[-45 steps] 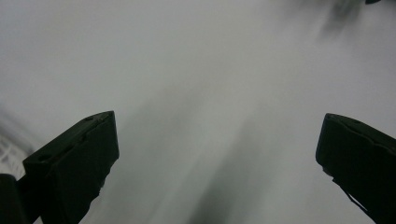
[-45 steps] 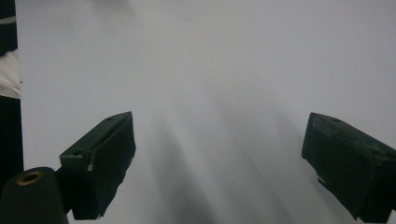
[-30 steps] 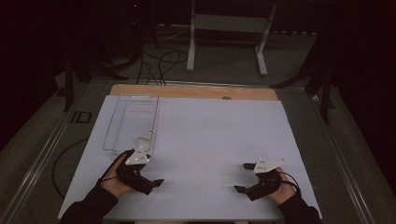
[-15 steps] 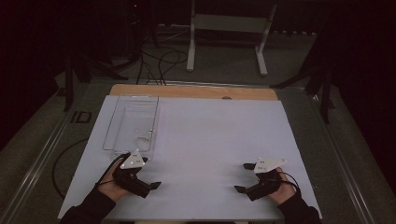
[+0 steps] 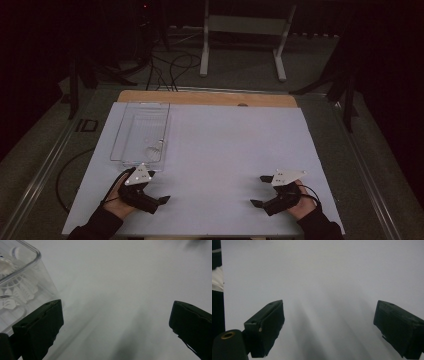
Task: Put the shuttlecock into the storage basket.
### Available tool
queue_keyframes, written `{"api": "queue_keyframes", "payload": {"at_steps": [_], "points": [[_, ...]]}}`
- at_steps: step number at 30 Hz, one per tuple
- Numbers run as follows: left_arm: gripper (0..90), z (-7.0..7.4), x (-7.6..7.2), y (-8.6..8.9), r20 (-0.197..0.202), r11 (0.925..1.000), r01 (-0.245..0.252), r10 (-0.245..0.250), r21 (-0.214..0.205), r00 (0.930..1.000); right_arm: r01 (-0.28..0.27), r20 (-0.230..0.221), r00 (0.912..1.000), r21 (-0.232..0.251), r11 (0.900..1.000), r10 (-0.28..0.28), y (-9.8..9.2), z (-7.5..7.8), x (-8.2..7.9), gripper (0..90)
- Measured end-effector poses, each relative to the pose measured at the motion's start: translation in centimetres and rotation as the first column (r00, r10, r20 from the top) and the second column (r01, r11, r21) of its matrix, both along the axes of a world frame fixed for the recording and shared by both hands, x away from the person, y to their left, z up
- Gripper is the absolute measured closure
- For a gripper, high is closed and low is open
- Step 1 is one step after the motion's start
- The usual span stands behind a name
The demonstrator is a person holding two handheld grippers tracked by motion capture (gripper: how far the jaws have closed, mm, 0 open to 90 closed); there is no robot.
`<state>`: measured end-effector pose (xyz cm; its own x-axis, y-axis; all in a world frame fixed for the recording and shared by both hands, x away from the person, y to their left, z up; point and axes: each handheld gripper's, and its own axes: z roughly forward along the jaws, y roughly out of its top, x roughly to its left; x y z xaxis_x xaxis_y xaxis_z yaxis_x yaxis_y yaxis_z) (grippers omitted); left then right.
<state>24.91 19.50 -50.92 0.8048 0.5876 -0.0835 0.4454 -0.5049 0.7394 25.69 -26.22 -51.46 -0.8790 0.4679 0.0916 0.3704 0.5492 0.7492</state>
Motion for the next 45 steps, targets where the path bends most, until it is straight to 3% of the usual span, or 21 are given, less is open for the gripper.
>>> {"api": "queue_keyframes", "payload": {"at_steps": [5, 13, 19, 30, 45], "points": [[0.2, -0.2, 0.0, 0.1, -0.015, 0.9999, -0.008, 0.008, 0.012, 0.9998, 0.002, -0.001, 1.0000, 0.002, 1.0000, -0.002, -0.1, -0.1, 0.0, 9.6], [0.2, -0.7, -0.1, 0.3, -0.007, 0.9979, -0.049, 0.049, 0.042, 0.9988, 0.002, -0.004, 1.0000, 0.002, 1.0000, -0.002, -0.1, -0.2, 0.0, 9.6], [0.2, -0.9, -0.1, 0.4, -0.007, 0.9980, -0.062, 0.062, 0.010, 0.9980, 0.009, 0.000, 1.0000, 0.003, 1.0000, -0.009, -0.3, -0.5, -0.1, 9.6], [0.2, -1.1, -0.3, 0.2, -0.001, 0.9976, -0.067, 0.067, 0.019, 0.9978, 0.008, 0.003, 1.0000, 0.003, 1.0000, -0.008, -0.2, -0.6, -0.1, 9.6], [0.2, -1.1, -0.4, 0.2, -0.011, 0.9984, -0.056, 0.056, -0.008, 0.9984, 0.009, -0.004, 1.0000, 0.000, 1.0000, -0.009, -0.1, -0.8, -0.1, 9.6]]}}
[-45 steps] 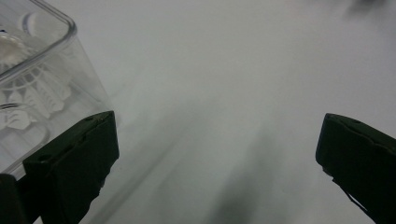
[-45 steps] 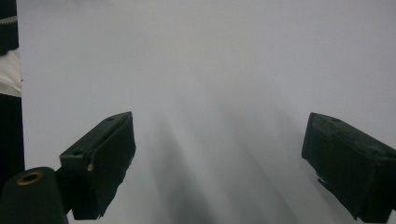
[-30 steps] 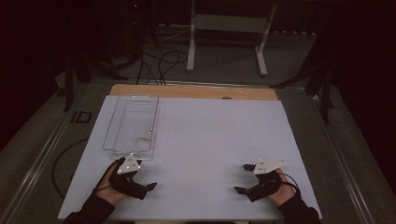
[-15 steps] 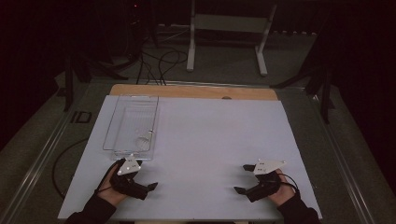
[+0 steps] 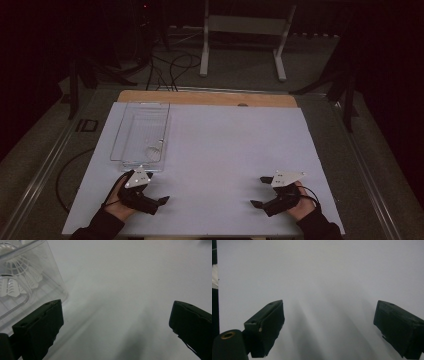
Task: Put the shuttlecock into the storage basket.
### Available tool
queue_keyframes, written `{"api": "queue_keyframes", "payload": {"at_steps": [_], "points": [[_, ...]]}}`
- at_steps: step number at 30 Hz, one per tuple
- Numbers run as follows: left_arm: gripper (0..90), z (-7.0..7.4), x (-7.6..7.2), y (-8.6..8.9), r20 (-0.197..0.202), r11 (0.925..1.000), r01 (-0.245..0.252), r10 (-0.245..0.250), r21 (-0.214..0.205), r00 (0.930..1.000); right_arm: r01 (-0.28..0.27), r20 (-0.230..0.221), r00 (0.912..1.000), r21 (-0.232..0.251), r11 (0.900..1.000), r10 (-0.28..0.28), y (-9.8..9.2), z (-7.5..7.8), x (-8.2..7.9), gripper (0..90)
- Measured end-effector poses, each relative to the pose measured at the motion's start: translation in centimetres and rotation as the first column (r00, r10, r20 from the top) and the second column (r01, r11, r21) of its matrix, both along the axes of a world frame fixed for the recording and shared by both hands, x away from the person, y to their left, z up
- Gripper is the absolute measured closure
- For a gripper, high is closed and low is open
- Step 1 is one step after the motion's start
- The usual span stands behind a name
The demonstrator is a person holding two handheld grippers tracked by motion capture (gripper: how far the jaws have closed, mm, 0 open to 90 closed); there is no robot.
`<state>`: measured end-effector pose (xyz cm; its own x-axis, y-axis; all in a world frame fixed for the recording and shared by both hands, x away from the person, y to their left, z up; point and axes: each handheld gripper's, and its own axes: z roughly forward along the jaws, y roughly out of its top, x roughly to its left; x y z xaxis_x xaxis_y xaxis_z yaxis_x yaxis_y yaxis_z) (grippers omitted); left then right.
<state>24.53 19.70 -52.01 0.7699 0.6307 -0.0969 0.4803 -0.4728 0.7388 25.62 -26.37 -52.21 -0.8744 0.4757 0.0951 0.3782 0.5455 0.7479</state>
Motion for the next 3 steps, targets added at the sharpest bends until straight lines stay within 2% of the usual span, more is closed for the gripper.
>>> {"api": "queue_keyframes", "payload": {"at_steps": [3], "points": [[0.2, -0.07, 0.02, 0.01, -0.002, 1.0000, 0.004, -0.004, 0.001, 1.0000, -0.003, -0.001, 1.0000, -0.004, 1.0000, 0.002, 0.06, -0.08, 0.03, 9.6]]}}
